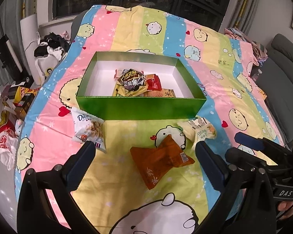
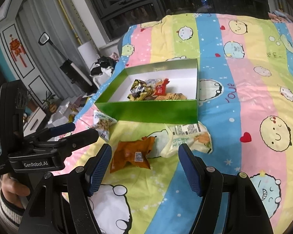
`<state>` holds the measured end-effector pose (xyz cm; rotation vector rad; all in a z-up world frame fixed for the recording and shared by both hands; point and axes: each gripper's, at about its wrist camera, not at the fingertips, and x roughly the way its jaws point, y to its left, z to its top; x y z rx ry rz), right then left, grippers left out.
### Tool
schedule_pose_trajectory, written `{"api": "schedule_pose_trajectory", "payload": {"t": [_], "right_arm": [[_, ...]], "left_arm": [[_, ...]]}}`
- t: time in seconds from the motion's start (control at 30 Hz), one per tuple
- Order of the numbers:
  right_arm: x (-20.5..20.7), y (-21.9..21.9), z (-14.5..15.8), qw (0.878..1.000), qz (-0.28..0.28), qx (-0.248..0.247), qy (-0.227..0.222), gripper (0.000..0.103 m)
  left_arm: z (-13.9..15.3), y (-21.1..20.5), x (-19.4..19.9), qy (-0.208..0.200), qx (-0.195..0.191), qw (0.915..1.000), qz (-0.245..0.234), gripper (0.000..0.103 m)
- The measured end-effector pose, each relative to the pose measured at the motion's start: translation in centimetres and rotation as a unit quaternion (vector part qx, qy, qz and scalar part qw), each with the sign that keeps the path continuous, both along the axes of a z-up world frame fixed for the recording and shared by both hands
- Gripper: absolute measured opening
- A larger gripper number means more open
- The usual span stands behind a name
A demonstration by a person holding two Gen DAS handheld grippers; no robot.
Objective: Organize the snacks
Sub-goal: 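Withdraw the right gripper from the box toward the orange packet, then grasp the orange packet with the right gripper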
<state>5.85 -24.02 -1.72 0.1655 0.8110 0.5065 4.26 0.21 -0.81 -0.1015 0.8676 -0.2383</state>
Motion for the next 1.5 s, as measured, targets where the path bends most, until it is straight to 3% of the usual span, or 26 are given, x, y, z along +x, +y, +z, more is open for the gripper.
{"api": "schedule_pose_trajectory", "payload": {"t": [0.4, 0.83, 1.2, 1.5], "right_arm": [[0.4, 0.9, -2.0, 1.000, 0.004, -0.020, 0.016, 0.071], [0.9, 2.6, -5.3, 0.998, 0.042, -0.026, 0.049, 0.071], [1.9, 4.1, -6.9, 0.995, 0.074, -0.018, 0.057, 0.071], [2.5, 5.2, -7.3, 0.994, 0.094, -0.021, 0.044, 0.071]], "left_arm": [[-2.3, 1.1, 0.1, 0.025, -0.031, 0.9992, 0.002, 0.102], [-4.9, 2.1, -0.2, 0.044, -0.103, 0.9937, -0.008, 0.102], [-6.2, 1.2, 0.9, 0.065, -0.122, 0.9899, -0.030, 0.101], [-7.1, 0.4, 1.7, 0.080, -0.136, 0.9863, -0.049, 0.087]]}}
